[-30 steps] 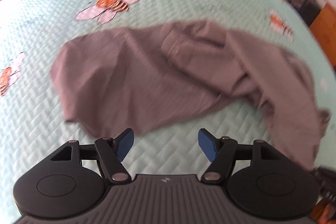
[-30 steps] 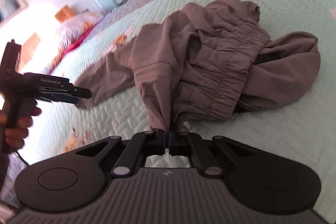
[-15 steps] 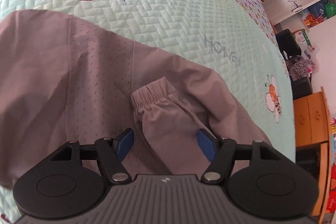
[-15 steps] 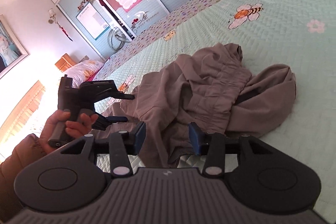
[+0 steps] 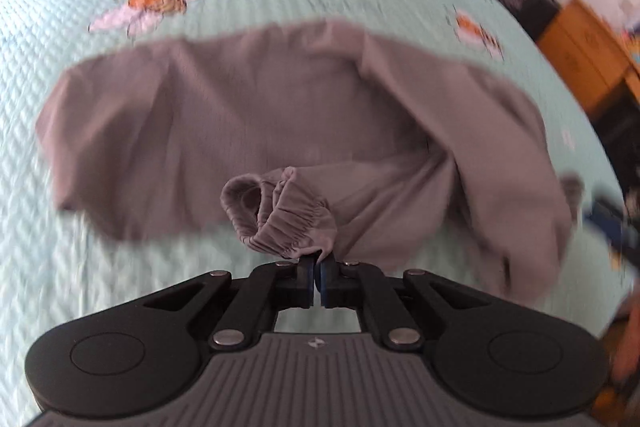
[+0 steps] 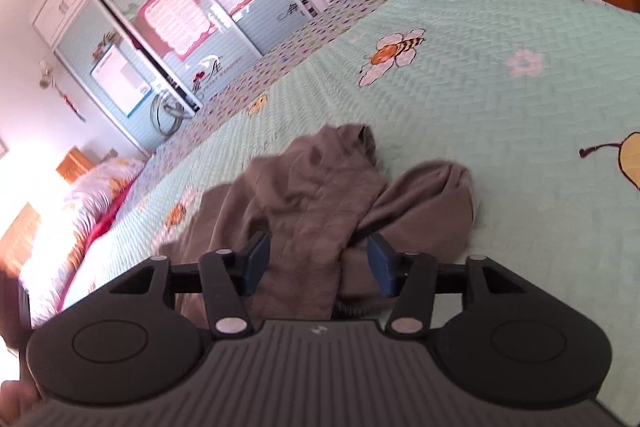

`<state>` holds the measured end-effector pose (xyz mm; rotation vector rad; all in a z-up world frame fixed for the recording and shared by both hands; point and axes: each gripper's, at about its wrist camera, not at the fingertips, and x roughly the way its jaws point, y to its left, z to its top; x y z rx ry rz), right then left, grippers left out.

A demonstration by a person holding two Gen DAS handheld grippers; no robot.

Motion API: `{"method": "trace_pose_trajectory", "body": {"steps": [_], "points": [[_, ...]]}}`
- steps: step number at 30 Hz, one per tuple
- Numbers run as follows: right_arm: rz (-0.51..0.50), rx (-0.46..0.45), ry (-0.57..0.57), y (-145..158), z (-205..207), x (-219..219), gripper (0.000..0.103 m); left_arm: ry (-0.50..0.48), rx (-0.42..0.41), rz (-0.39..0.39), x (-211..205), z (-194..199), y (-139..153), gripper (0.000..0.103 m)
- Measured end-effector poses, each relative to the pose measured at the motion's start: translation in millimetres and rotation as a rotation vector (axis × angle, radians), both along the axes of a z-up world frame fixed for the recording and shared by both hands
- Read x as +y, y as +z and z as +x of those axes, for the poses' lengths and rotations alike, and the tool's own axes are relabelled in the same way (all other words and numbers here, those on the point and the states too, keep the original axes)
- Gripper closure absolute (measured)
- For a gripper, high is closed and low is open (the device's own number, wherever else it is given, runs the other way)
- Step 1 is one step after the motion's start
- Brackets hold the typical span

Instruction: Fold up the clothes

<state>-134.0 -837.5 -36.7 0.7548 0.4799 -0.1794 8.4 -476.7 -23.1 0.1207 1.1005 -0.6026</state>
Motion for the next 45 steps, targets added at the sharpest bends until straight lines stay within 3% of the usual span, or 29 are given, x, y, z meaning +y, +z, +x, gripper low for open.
{"method": "trace_pose_trajectory", "body": {"steps": [4,8,14,16,17,19,21,27,30,32,34,38,42,45], "points": [[0.037,-0.010,-0.028,2,34,-28,0.039,-0.052,0.039,0.051,21,-29,-9,0.102],[0.068,0.029,-0.047,-9,76,-45,0.036,-0.061,0.071,0.033,32,-36,-9,0.100],[0.143,0.129,-0.018,-31,133,-58,0.032,0.010,0.104,0.013,57,-43,-2,0.089],[0.172,0.138,0.018,-36,149,-58,0.033,0.048,0.099,0.021,68,-47,2,0.077],[0.191,0.130,0.051,-37,155,-56,0.039,0.069,0.096,0.030,74,-48,5,0.075],[0.205,0.122,0.088,-35,162,-51,0.082,0.111,0.095,0.040,87,-49,7,0.073],[0.123,0.075,0.137,-18,159,-34,0.083,0.156,0.098,0.038,101,-48,10,0.073],[-0.345,-0.126,0.455,56,106,86,0.084,0.245,0.084,0.002,120,-37,23,0.073],[-0.438,-0.193,0.648,64,71,148,0.084,0.237,0.050,-0.026,115,-35,34,0.073],[-0.413,-0.195,0.744,57,51,175,0.090,0.219,0.035,-0.055,110,-36,42,0.073],[-0.391,-0.182,0.812,48,35,196,0.093,0.200,0.026,-0.085,104,-37,47,0.064],[-0.304,-0.112,0.862,27,22,211,0.094,0.167,0.024,-0.119,85,-38,47,0.059],[-0.250,-0.076,0.832,21,8,205,0.094,0.149,0.062,-0.144,71,-35,40,0.059],[-0.215,-0.110,0.711,33,-2,174,0.091,0.142,0.082,-0.186,64,-31,40,0.059]]}}
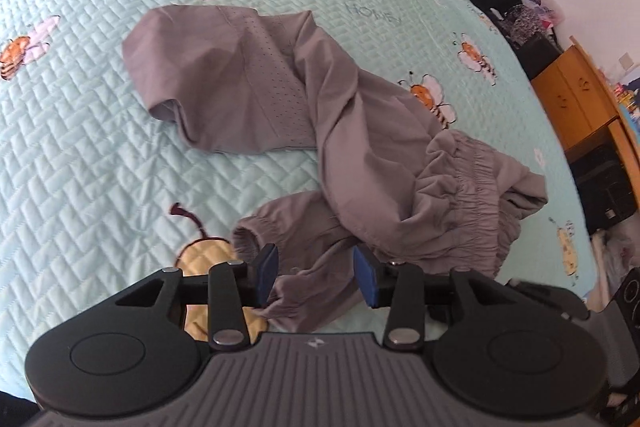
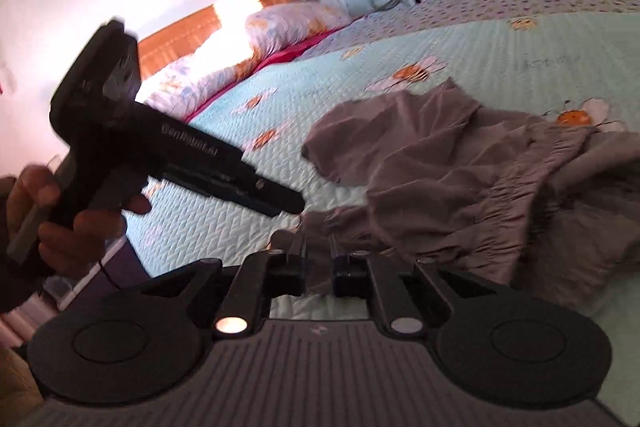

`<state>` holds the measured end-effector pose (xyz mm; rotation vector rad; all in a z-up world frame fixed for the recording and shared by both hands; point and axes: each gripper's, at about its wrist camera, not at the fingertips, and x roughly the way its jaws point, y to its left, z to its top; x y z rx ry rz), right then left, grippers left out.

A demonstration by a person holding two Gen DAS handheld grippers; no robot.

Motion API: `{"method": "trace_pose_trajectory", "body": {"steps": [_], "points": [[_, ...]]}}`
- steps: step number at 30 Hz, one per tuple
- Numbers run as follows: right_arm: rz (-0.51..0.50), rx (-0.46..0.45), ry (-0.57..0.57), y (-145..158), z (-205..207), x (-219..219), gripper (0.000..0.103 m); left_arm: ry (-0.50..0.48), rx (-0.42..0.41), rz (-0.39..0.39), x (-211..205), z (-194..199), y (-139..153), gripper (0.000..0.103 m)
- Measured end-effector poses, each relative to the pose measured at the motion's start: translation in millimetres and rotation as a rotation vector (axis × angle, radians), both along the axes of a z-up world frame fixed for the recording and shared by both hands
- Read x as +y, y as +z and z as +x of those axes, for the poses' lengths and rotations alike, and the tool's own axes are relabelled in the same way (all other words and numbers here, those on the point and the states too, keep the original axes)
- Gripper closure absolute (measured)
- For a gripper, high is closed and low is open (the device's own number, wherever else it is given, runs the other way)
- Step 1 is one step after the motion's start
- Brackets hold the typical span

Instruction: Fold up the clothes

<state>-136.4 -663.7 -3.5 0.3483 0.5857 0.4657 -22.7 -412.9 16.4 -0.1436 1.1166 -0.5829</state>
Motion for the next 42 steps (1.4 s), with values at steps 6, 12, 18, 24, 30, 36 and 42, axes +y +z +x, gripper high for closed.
{"method": "trace_pose_trajectory", "body": {"steps": [6,12,18,24,30,36,42], "points": [[0.068,-0.026,-0.361,17,-7,-91,0.066,-0.089,-0.075,0.039,-47,11,1,0.048],[0.273,0.012,-0.382,9,13,-118,0.059,-0.130,-0.033,0.053,-90,31,-27,0.057],[0.221,0.196,-0.412,-17,69,-107,0.059,-0.265,0.000,0.138,-115,0,-52,0.089],[0.225,0.309,-0.428,-40,77,-102,0.058,-0.297,0.019,0.132,-114,-18,-58,0.089],[0.193,0.230,-0.367,-40,74,-87,0.089,-0.299,0.046,0.107,-109,-21,-59,0.089],[0.141,0.160,-0.310,-34,48,-68,0.097,-0.280,0.053,0.135,-90,-27,-51,0.087],[0.139,0.120,-0.267,-29,-5,-71,0.098,-0.225,-0.037,0.165,-69,-26,-14,0.065]]}}
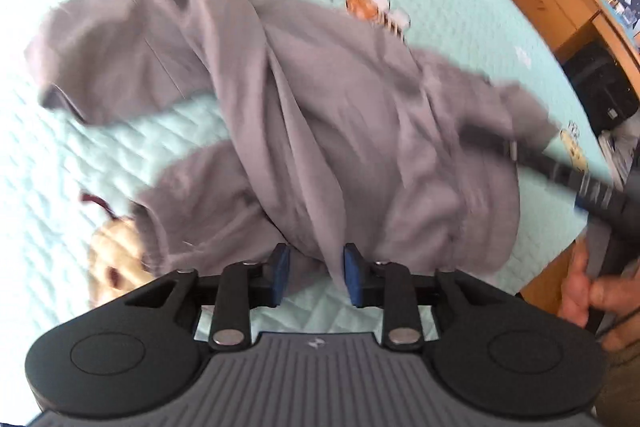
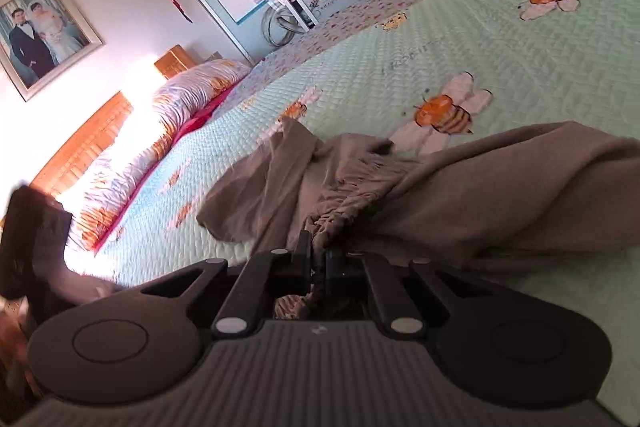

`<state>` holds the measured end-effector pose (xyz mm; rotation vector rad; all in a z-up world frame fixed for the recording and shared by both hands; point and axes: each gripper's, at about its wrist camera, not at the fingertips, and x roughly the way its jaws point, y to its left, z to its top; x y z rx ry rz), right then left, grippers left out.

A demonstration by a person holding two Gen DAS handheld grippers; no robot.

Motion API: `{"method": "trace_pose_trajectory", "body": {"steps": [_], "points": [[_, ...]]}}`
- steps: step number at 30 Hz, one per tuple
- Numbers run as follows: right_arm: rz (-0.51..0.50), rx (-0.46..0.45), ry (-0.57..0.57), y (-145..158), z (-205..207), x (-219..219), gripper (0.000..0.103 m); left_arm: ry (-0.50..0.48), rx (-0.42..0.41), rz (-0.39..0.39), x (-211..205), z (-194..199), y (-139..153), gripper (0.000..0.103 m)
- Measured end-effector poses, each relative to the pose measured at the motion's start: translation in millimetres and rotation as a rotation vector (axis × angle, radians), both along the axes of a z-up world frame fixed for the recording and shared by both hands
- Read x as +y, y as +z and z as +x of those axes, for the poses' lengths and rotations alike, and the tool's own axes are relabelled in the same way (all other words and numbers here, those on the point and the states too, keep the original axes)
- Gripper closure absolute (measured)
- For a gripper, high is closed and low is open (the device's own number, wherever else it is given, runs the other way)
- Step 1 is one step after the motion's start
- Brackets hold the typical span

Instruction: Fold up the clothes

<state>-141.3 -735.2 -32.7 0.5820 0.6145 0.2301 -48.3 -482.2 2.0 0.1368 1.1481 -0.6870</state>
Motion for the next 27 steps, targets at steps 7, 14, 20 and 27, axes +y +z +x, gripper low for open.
{"method": "trace_pose_trajectory", "body": {"steps": [7,14,20,27], "points": [[0.041,0.100,-0.051,-28,-25,-15,0.098,0.011,-0.117,0.076,-22,16,27,0.051],[0.002,0.118,-0.071,-30,-17,-8,0.094,-0.061,-0.141,0.163,-65,20,23,0.050],[-0.044,0.129,-0.090,-34,-17,4,0.087,-0.097,-0.116,0.211,-102,32,8,0.050],[-0.147,0.112,-0.075,-34,-21,19,0.085,-0.091,-0.089,0.245,-128,50,-6,0.048]]}}
